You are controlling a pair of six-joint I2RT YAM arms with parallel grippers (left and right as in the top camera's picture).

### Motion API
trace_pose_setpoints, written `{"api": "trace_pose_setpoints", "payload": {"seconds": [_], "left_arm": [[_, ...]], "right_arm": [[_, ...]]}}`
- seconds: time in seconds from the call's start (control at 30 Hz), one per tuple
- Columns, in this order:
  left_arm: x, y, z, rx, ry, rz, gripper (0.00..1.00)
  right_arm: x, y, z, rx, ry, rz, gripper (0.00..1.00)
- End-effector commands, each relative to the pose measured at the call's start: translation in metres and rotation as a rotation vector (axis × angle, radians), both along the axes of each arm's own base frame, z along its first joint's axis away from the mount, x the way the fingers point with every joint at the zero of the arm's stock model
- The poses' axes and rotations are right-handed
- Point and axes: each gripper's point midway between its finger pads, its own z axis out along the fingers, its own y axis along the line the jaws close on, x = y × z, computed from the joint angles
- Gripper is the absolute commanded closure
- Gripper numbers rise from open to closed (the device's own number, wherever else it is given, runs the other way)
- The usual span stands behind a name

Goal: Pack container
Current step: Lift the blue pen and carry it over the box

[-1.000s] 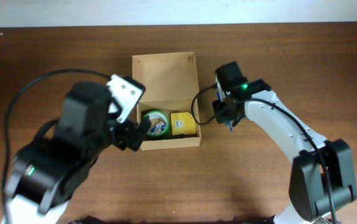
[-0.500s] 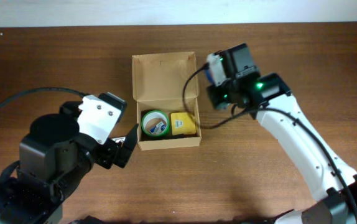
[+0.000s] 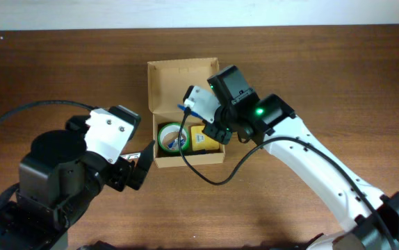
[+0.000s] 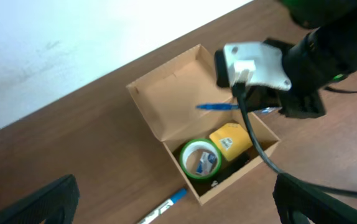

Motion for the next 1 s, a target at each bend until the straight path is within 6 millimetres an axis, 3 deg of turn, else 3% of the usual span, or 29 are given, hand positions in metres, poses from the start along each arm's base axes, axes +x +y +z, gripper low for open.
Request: {"api": "trace_pose_setpoints", "payload": {"seconds": [0.0, 0.33, 0.57, 0.83, 0.97], "left_arm": [[-0.014, -0.004, 0.011, -0.065, 0.013, -0.024, 0.0], [-0.067, 0.009, 0.054, -0.156, 0.026, -0.042, 0.0], [-0.098, 0.019, 0.057, -0.154, 0.069, -0.058, 0.0], [-0.102, 0.022, 0.053, -0.145, 0.087, -0.056, 0.0], [-0.102, 0.022, 0.053, -0.145, 0.087, -0.056, 0.0]], "right_arm": [[0.0, 0.015, -0.009, -0.007, -0.013, 0.148, 0.96], [-0.004, 0.033, -0.033, -0.02, -0.003, 0.304, 0.96], [-0.011, 0.044, -0.036, -0.057, -0.063, 0.447, 0.96], [0.0, 0.051, -0.034, -0.076, -0.158, 0.521, 0.96], [0.007, 0.052, -0.051, -0.119, -0.164, 0.535, 0.96]]}}
